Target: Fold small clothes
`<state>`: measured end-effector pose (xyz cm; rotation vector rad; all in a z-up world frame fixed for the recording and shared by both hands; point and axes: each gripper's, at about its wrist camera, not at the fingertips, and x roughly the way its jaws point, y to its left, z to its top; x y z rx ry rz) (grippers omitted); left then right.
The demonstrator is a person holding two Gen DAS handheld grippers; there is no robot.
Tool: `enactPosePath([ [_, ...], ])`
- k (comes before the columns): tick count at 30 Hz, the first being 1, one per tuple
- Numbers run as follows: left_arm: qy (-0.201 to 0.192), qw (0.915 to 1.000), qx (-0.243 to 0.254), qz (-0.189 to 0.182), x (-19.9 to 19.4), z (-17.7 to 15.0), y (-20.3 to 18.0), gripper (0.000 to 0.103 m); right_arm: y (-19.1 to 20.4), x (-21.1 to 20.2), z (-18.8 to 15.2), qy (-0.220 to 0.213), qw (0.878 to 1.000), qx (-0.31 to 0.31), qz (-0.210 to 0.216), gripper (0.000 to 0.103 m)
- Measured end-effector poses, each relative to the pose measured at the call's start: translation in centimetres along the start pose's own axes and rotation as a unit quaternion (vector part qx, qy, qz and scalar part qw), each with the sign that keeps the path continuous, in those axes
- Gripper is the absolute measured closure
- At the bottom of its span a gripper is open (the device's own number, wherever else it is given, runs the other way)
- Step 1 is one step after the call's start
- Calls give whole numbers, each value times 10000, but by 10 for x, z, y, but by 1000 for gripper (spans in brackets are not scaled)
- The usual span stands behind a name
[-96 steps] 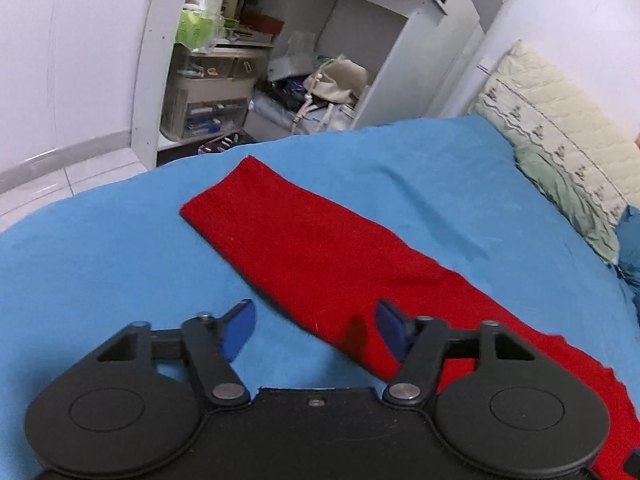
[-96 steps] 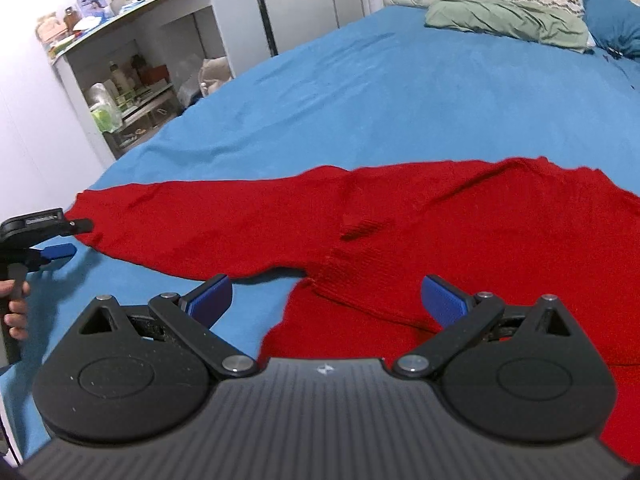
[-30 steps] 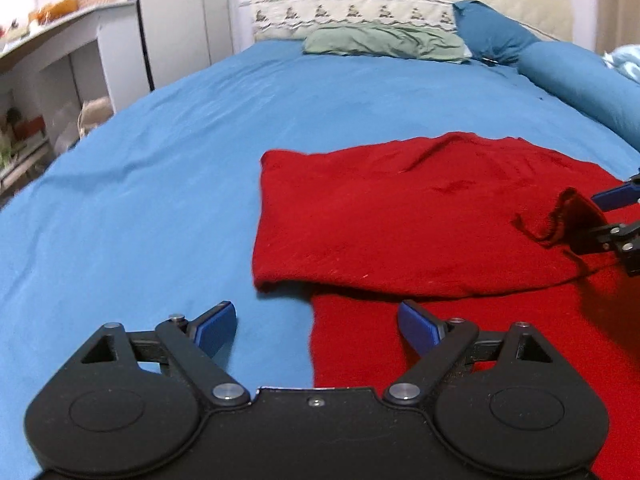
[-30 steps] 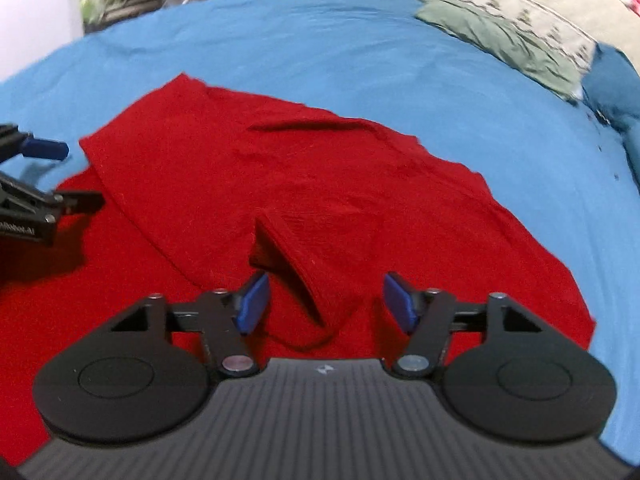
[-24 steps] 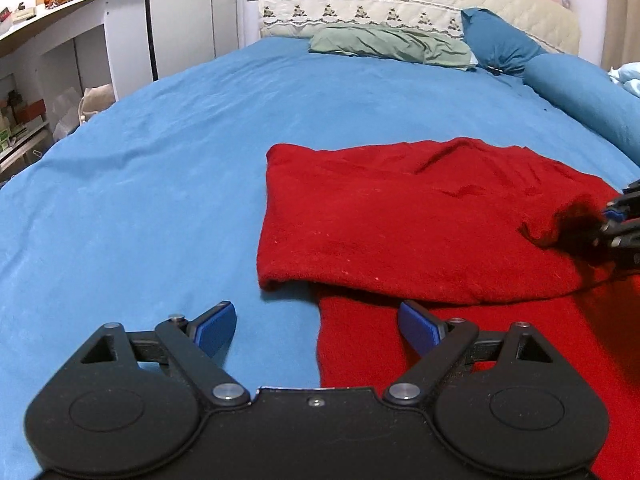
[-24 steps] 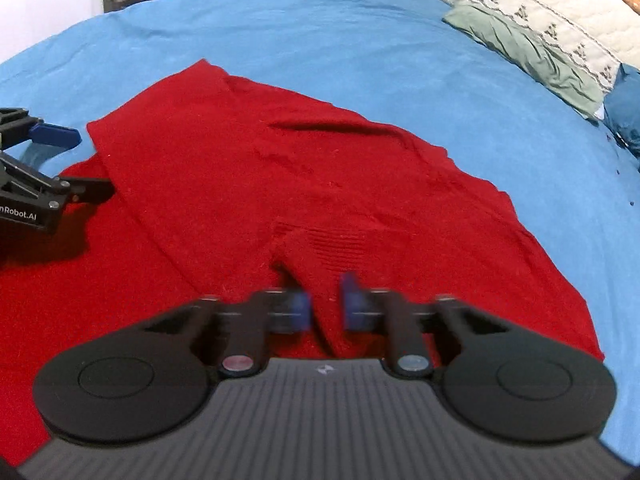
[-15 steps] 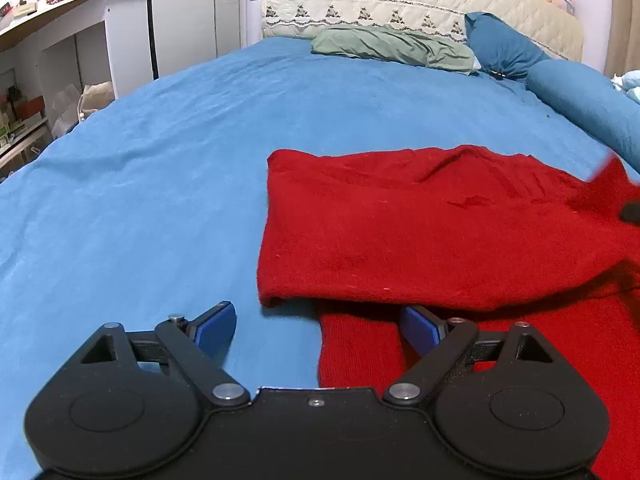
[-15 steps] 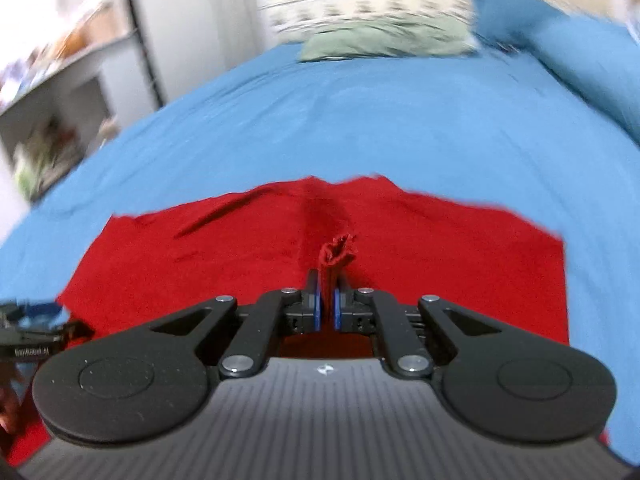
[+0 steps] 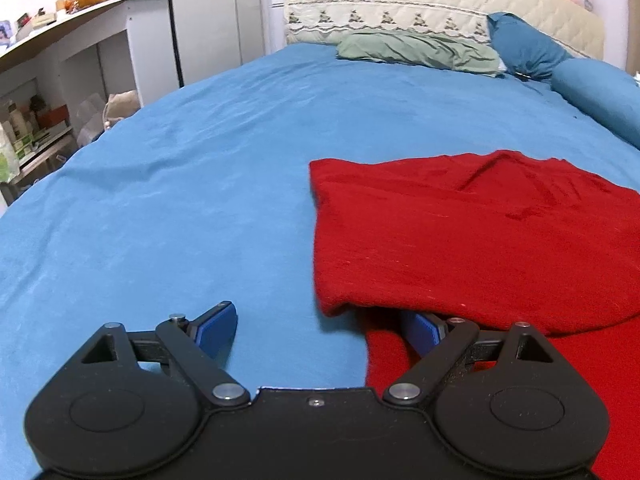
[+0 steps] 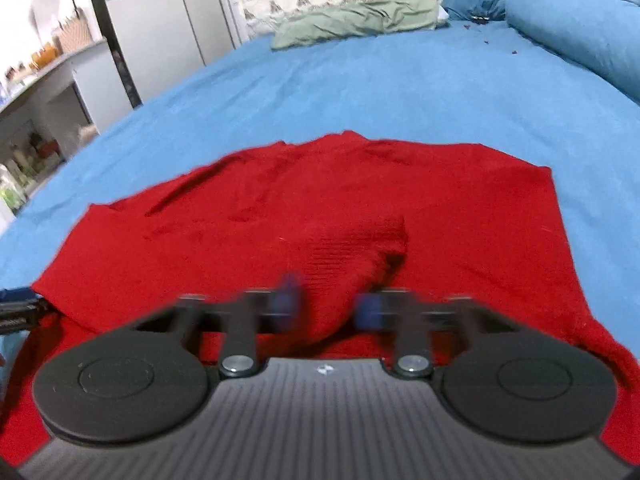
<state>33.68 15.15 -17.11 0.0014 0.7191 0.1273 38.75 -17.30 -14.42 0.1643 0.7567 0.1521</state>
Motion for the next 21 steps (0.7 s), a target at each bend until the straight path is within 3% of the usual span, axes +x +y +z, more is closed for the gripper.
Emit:
enactPosePath([
  [3, -3, 10000, 76, 19, 2, 3, -3, 12, -3, -2, 13, -39, 9999, 13, -100, 83],
  [7, -12, 9998, 190, -10, 9, 8, -6, 12, -9, -24, 46, -496, 9986, -63, -198, 83],
  [12, 59, 9998, 194, -64, 15, 14, -6, 17, -44, -44, 79, -807, 9953, -23, -533, 83],
  [15, 98, 9998, 112, -107, 13, 10, 0, 19, -68, -39, 72, -629, 9957, 14, -681, 83],
  [21, 190, 9998, 83, -28, 7, 6, 6, 19, -93, -18, 26, -239, 9965, 277, -749, 83],
])
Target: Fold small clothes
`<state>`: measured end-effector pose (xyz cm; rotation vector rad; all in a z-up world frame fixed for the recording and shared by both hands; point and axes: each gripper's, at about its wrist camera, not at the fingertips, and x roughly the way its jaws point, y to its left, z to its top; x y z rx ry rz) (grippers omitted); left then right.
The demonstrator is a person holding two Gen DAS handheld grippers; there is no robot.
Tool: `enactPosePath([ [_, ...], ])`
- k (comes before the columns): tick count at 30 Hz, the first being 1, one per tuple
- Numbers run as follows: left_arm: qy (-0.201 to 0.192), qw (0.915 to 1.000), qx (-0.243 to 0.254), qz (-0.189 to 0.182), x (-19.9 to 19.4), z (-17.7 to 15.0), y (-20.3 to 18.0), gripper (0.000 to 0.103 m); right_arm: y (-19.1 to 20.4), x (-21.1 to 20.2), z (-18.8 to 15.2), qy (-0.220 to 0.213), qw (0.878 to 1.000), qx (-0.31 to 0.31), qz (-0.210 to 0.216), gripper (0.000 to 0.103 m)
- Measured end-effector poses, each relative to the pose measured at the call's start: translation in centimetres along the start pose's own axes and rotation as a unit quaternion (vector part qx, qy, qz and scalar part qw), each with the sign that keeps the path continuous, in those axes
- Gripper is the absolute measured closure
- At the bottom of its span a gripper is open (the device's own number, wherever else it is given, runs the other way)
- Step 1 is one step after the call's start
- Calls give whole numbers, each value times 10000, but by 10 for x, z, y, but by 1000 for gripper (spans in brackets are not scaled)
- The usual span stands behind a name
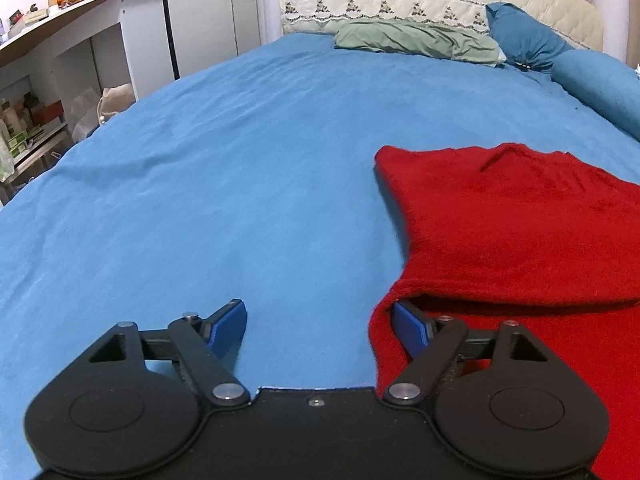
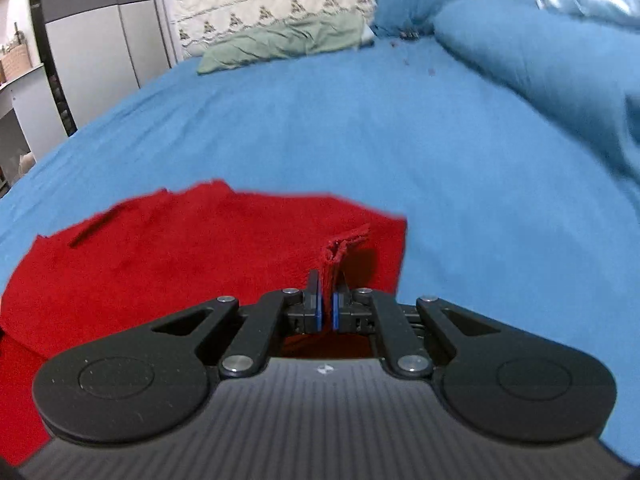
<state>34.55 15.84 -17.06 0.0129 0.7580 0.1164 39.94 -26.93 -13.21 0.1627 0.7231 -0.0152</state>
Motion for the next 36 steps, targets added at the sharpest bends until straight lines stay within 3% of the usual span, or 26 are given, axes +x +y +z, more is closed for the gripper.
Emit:
enactPosePath([
  [3, 49, 10000, 7, 17, -6, -3, 2, 22, -3, 1, -17, 80, 9998, -184, 31, 78],
  [5, 11, 9999, 151, -8, -15, -3, -2, 27, -4, -6, -25, 61, 9995, -298, 9, 57],
  [6, -66, 9996, 252, -54, -22, -4, -5, 27, -3, -10, -25, 13, 9994, -336, -1, 28],
  [7, -187, 9991, 347, -163, -29, -3, -9, 26, -3, -18, -26, -109, 9992, -386, -20, 6],
  [8, -326, 9980, 410, -351, -37, -1, -13, 25, -2, -28, -28, -346, 9983, -468, -46, 2],
  [11, -549, 9921, 510, -1008, -45, 16, -34, 17, 7, -42, -28, -689, 9951, -666, 260, 2],
  [16, -344, 9871, 569, -1455, -10, 40, -73, 17, 33, -16, -27, -409, 9945, -797, 540, 2],
  [19, 53, 9901, 446, -1331, 18, 36, -75, 20, 28, 6, -39, -54, 9968, -698, 385, 2],
  [22, -122, 9901, 478, -1315, 14, 26, -70, 21, 16, 3, -46, -202, 9974, -395, 560, 3],
  [27, -294, 9905, 457, -1262, 7, 15, -70, 21, 21, -2, -27, -552, 9953, -389, 689, 2],
  [29, -292, 9907, 421, -1262, 11, 14, -69, 21, 26, 11, -13, -499, 9959, -453, 599, 2],
  [33, -272, 9914, 383, -1224, 8, 14, -67, 21, 23, 58, -3, 101, 9987, -484, 106, 0],
  [36, -277, 9932, 437, -1041, 4, 13, -66, 21, 19, 56, -6, -69, 9985, -519, 156, 0],
])
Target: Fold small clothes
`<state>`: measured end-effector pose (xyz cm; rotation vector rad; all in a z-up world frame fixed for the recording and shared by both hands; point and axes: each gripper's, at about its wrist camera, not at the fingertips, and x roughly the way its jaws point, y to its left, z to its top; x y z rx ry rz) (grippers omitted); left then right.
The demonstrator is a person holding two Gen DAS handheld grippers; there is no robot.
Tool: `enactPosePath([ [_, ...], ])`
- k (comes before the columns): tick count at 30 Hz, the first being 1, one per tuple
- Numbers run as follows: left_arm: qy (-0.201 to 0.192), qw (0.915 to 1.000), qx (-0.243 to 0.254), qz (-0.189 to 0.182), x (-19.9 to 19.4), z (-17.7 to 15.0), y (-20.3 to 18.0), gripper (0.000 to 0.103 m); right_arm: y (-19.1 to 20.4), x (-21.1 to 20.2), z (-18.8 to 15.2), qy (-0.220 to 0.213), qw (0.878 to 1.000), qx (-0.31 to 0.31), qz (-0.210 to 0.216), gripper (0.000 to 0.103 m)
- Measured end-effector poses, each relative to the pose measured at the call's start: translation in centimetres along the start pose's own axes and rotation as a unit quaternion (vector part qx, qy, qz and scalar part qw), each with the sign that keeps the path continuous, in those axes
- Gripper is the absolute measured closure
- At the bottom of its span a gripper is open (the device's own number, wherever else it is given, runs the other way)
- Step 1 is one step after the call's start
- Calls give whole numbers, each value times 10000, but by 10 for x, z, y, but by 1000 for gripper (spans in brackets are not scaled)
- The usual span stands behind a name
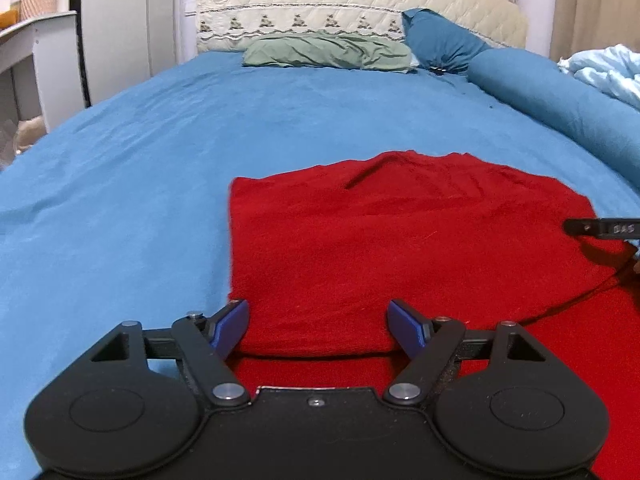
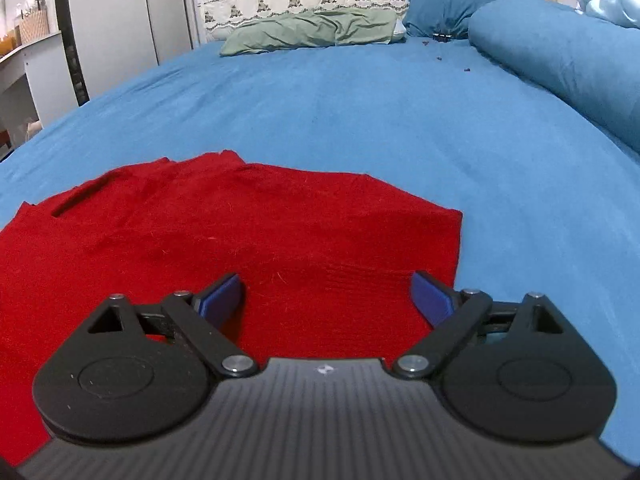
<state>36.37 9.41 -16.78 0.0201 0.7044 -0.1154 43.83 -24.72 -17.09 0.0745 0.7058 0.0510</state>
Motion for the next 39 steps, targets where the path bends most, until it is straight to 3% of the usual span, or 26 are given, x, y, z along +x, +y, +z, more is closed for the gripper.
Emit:
enactPosePath([
  [3, 185, 9988, -137, 442, -7, 0, 7, 11, 4, -18, 2, 15, 9994, -36, -335, 0],
  [6, 61, 9989, -93, 445, -36, 2, 11, 12, 1, -62, 2, -318, 9995, -16, -83, 0],
  [9, -156, 9982, 224, 528, -83, 8, 2, 11, -3, -126, 2, -584, 9983, 5, 11, 0],
  [14, -110, 9990, 219, 382, -165, 18, -12, 0, -7, -244, 0, -813, 9965, 6, 186, 0],
  [21, -286, 9990, 126, 307, -263, 3, -33, 0, -3, -379, -9, -761, 9963, -192, 363, 0],
  [26, -213, 9995, -18, 246, -296, -24, -39, 0, -5, -442, -51, -463, 9979, -60, 455, 0],
  [33, 344, 9979, -547, 100, -297, -95, -28, 0, -4, -448, -141, 128, 9991, 357, 194, 0],
  [39, 408, 9965, -705, 205, -282, -147, -15, 2, 9, -423, -201, 531, 9966, 628, -55, 0],
])
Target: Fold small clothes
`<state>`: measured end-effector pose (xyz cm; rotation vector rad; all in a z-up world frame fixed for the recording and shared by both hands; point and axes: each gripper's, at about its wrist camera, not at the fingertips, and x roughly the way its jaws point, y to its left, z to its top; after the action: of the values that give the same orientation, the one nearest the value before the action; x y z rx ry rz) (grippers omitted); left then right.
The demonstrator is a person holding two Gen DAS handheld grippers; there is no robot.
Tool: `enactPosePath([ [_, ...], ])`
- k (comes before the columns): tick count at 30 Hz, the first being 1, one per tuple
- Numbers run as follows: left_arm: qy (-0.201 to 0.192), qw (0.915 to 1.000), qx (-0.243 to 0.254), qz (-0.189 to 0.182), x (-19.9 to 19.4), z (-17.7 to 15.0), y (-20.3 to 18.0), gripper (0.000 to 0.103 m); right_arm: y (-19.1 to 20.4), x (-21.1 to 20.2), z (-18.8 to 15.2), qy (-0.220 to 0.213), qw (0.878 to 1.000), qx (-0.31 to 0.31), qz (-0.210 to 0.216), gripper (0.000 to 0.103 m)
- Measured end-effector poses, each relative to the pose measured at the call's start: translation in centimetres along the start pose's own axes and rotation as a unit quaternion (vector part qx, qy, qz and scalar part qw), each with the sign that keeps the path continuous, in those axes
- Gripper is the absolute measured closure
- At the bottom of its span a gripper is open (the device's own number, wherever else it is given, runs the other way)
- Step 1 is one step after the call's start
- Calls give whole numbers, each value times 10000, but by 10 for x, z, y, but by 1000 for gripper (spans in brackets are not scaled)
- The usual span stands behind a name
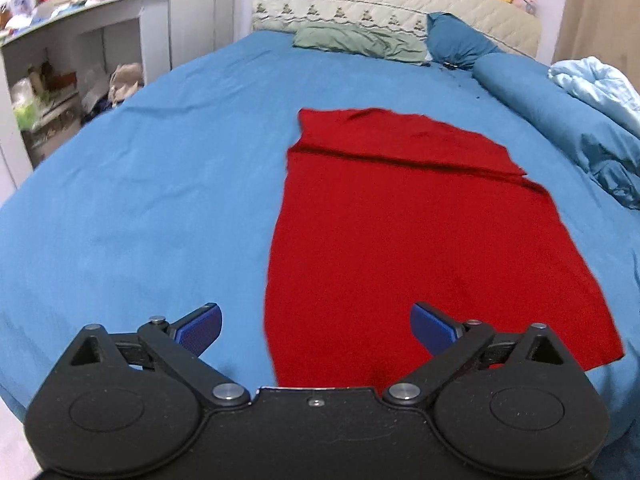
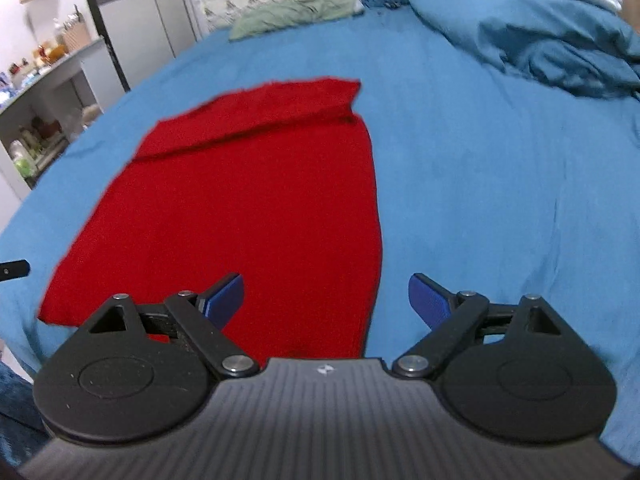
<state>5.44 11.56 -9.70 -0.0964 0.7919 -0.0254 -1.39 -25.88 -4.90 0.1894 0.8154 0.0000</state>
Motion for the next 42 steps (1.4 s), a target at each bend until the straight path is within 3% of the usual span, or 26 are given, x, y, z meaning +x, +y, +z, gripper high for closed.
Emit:
enactPosePath([
  [5, 155, 9995, -274, -1, 20, -19, 16, 11, 3, 20, -27, 73, 9992, 236, -304, 7],
  [9, 244, 9994, -223, 44, 32, -36, 19, 24, 3, 36, -35, 311, 9985, 149, -430, 18],
  [16, 235, 9996, 16, 138, 38, -41, 13, 33, 3, 55, -44, 544, 9968, 95, -571, 30],
  [17, 239, 9996, 31, 132, 39, -43, 12, 38, 4, 55, -45, 540, 9970, 59, -549, 34],
  [19, 241, 9996, 97, 127, 38, -43, 8, 45, 6, 57, -46, 544, 9974, -8, -465, 50],
  [22, 304, 9993, 192, 84, 37, -43, 3, 62, 9, 56, -48, 543, 9978, -79, -371, 64],
  [24, 347, 9992, 209, 45, 36, -41, 3, 84, 10, 55, -49, 549, 9980, -42, -324, 73],
  [25, 360, 9991, 196, 51, 34, -40, 2, 90, 8, 55, -47, 540, 9980, -12, -328, 80],
  [26, 375, 9991, 163, 71, 32, -37, 0, 96, 6, 55, -46, 527, 9981, 53, -310, 81],
  [29, 279, 9996, 30, 79, 22, -29, -4, 97, 0, 46, -41, 454, 9984, 305, -158, 82],
  [36, -397, 9992, -56, -24, -16, 34, -14, 97, -17, 4, 13, -158, 9950, 853, 497, 83],
  [42, -1119, 9934, -162, -167, -1, 143, -21, 97, -24, 6, 125, -857, 9856, 1037, 1023, 83],
])
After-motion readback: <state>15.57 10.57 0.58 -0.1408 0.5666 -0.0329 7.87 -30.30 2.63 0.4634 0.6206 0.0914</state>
